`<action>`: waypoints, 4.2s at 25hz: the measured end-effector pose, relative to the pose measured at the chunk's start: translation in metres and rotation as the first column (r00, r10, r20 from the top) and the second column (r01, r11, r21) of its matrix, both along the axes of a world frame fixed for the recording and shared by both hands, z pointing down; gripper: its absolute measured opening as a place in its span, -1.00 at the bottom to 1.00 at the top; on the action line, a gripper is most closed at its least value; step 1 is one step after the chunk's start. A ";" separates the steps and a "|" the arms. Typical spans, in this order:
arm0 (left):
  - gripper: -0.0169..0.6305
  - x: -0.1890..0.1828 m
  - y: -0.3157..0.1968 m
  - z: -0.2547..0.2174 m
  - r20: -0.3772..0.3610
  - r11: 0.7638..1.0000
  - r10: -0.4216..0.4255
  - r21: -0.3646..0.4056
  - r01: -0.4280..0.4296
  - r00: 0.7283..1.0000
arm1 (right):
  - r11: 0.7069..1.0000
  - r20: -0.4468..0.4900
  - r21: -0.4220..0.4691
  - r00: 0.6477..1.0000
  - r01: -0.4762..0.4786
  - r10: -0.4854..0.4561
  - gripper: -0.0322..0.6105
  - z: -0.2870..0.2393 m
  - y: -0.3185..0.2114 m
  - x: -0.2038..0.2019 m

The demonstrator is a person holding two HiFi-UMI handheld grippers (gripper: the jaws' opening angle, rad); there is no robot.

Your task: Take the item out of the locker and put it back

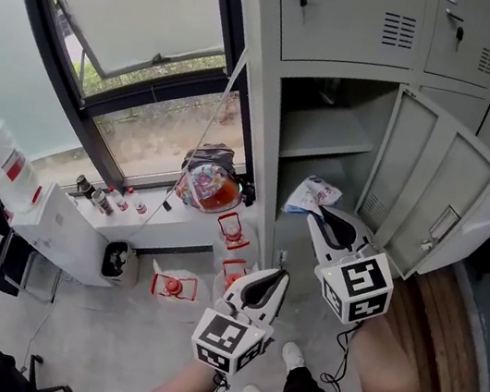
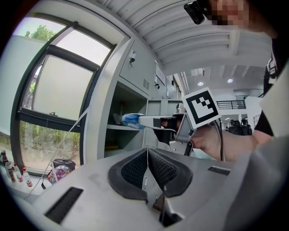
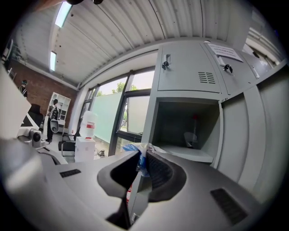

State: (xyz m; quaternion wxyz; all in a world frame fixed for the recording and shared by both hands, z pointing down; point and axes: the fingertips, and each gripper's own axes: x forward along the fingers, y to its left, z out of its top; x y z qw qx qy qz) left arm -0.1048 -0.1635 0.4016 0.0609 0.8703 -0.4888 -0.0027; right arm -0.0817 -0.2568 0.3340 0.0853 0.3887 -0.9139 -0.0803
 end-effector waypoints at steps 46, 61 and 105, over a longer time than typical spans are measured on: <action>-0.89 0.046 -0.157 -0.007 0.042 0.999 -0.049 0.005 0.048 0.998 | 0.998 -0.170 -0.051 0.985 0.022 -0.030 -0.45 0.006 -0.236 -0.004; -0.89 0.043 -0.132 -0.004 0.046 1.000 -0.023 -0.003 0.023 0.999 | 1.000 -0.109 -0.003 0.994 -0.003 0.003 -0.44 -0.009 -0.200 0.008; -0.89 0.031 0.062 0.038 0.007 0.994 -0.057 -0.090 0.057 0.998 | 0.970 0.026 -0.244 0.999 -0.023 0.030 -0.73 0.104 0.101 0.067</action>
